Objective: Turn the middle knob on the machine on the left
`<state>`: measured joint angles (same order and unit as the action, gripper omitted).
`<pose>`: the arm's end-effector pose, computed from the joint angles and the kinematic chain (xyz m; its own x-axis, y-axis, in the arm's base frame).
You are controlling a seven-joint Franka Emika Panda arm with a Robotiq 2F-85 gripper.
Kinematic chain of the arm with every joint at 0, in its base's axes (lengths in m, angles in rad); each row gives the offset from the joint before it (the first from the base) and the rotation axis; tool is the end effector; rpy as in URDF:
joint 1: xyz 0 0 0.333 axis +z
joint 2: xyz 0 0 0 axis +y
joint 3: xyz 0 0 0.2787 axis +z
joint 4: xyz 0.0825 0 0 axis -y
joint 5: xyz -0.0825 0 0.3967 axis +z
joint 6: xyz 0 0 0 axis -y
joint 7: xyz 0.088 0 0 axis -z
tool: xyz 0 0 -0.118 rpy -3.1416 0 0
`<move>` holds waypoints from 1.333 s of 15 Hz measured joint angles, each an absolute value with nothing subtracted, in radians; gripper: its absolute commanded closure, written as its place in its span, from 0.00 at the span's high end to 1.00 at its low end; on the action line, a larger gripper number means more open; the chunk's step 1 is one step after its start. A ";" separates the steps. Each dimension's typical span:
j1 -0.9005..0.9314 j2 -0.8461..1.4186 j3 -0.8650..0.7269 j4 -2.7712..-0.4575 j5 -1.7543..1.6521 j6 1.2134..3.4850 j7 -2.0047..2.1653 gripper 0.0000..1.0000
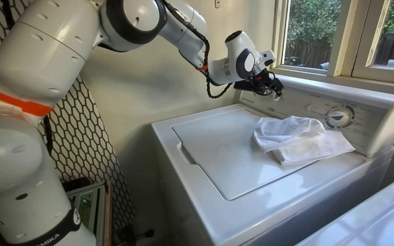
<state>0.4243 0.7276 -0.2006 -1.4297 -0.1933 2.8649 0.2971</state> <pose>0.7360 0.2137 0.3087 0.7200 0.1793 0.6704 0.1538 -0.9833 0.0977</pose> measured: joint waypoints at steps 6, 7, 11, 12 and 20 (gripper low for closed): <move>0.427 0.759 -0.206 -1.376 -0.193 2.837 0.316 0.69; 0.428 0.762 -0.206 -1.368 -0.193 2.830 0.316 0.67; 0.431 0.776 -0.206 -1.342 -0.194 2.823 0.320 0.67; 0.432 0.781 -0.206 -1.335 -0.194 2.822 0.323 0.66; 0.441 0.811 -0.216 -1.288 -0.195 2.772 0.350 0.50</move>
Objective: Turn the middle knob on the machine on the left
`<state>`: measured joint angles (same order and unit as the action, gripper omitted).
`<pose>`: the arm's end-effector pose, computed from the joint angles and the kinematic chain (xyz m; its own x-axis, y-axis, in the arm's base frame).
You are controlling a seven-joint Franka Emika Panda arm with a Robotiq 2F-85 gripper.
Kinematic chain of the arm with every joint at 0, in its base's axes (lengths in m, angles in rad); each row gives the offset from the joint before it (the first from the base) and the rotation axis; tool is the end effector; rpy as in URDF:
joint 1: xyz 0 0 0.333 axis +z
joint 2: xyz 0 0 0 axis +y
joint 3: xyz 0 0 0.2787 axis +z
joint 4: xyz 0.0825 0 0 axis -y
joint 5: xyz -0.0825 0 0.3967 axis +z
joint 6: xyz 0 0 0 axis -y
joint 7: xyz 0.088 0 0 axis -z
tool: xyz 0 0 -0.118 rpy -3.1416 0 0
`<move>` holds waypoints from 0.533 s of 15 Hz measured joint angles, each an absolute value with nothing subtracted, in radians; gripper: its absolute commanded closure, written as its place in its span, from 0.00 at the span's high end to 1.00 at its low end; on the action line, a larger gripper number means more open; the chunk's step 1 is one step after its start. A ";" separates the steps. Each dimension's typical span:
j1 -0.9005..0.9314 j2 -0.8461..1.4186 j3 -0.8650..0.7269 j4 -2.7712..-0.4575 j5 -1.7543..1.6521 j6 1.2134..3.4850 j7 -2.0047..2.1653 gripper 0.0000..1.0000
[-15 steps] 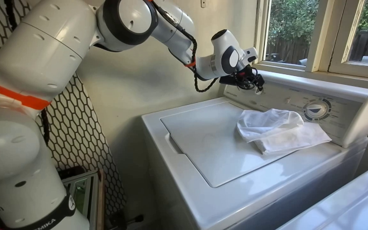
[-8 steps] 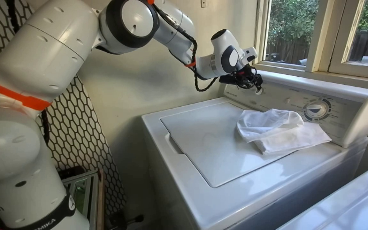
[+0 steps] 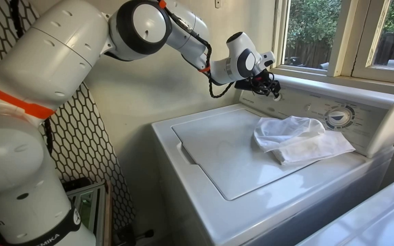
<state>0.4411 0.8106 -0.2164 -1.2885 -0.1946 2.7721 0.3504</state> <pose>0.7514 0.2286 0.3069 0.7395 0.1522 0.6557 0.1150 -0.9884 0.0997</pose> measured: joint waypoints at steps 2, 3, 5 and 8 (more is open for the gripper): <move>0.441 0.815 -0.221 -1.279 -0.195 2.761 0.354 0.42; 0.441 0.817 -0.222 -1.276 -0.195 2.760 0.355 0.35; 0.441 0.823 -0.225 -1.265 -0.195 2.757 0.357 0.29; 0.441 0.833 -0.227 -1.252 -0.195 2.750 0.360 0.16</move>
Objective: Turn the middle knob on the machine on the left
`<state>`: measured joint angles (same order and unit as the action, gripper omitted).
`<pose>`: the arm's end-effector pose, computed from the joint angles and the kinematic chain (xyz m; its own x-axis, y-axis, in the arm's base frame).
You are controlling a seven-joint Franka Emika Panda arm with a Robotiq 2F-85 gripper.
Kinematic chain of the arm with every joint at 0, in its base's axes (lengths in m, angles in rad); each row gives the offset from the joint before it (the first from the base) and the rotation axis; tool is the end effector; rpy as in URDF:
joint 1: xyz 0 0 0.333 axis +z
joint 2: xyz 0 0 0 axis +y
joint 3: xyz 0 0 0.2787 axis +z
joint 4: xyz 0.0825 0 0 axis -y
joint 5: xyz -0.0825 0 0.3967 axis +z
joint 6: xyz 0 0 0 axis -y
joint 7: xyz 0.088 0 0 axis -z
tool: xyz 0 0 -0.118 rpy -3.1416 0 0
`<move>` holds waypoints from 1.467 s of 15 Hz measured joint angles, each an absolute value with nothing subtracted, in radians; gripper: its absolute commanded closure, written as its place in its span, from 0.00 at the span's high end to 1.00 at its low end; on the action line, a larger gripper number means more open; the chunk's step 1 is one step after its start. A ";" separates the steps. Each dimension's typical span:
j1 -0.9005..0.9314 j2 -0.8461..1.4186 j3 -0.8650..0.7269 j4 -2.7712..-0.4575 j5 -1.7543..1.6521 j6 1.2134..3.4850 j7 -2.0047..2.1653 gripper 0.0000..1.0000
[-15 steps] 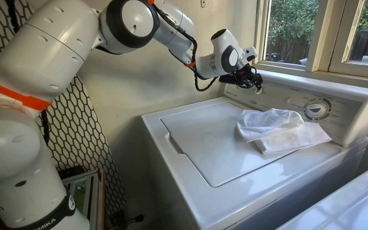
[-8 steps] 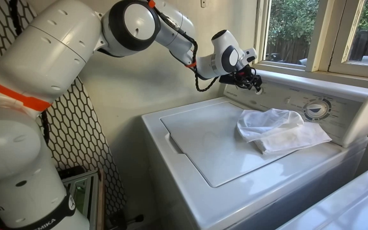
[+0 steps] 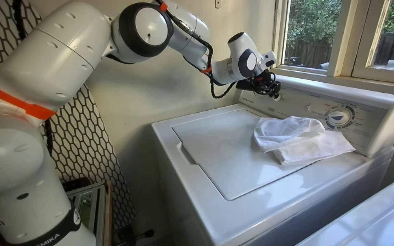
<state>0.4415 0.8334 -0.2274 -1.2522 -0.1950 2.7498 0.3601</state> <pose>0.7567 0.2261 0.3060 0.7433 0.1464 0.6528 0.0998 -0.9891 0.1081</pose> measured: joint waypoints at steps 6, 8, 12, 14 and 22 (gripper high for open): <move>0.444 0.846 -0.228 -1.232 -0.195 2.736 0.364 0.11; 0.444 0.847 -0.228 -1.229 -0.195 2.729 0.364 0.03; 0.426 0.847 -0.204 -1.218 -0.186 2.712 0.368 0.03; 0.396 0.847 -0.165 -1.206 -0.160 2.698 0.369 0.03; 0.230 0.848 0.042 -1.179 0.068 2.660 0.365 0.03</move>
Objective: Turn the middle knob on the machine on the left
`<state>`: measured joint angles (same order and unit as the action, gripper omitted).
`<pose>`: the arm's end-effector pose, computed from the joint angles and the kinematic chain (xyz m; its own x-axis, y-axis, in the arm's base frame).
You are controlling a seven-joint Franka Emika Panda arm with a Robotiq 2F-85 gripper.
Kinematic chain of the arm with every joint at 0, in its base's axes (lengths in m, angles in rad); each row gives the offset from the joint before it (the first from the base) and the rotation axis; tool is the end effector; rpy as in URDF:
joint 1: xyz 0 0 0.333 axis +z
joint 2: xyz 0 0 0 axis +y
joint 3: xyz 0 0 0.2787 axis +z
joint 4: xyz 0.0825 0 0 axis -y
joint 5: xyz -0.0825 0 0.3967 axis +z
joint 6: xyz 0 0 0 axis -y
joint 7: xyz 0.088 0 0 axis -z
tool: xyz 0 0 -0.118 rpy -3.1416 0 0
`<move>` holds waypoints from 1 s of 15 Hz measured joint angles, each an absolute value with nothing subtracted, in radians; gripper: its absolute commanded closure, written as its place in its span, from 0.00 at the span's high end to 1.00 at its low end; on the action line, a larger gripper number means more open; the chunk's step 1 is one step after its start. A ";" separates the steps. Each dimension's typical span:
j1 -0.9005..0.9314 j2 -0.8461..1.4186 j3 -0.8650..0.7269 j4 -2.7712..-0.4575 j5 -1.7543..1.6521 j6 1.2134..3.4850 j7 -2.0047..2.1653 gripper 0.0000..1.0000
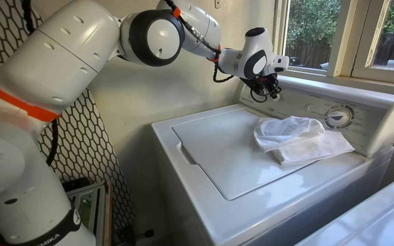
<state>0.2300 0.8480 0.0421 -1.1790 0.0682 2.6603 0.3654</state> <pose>0.7707 0.2023 0.3120 0.8261 -0.2262 0.5162 -0.0754 -0.9520 -0.2967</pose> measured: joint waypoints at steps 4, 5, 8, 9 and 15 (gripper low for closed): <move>0.167 0.853 0.119 -1.178 0.179 2.658 0.365 0.03; 0.152 0.855 0.137 -1.178 0.206 2.658 0.365 0.03; 0.109 0.862 0.190 -1.178 0.287 2.658 0.353 0.03; 0.095 0.864 0.206 -1.179 0.313 2.658 0.348 0.03; 0.025 0.881 0.291 -1.182 0.462 2.658 0.324 0.03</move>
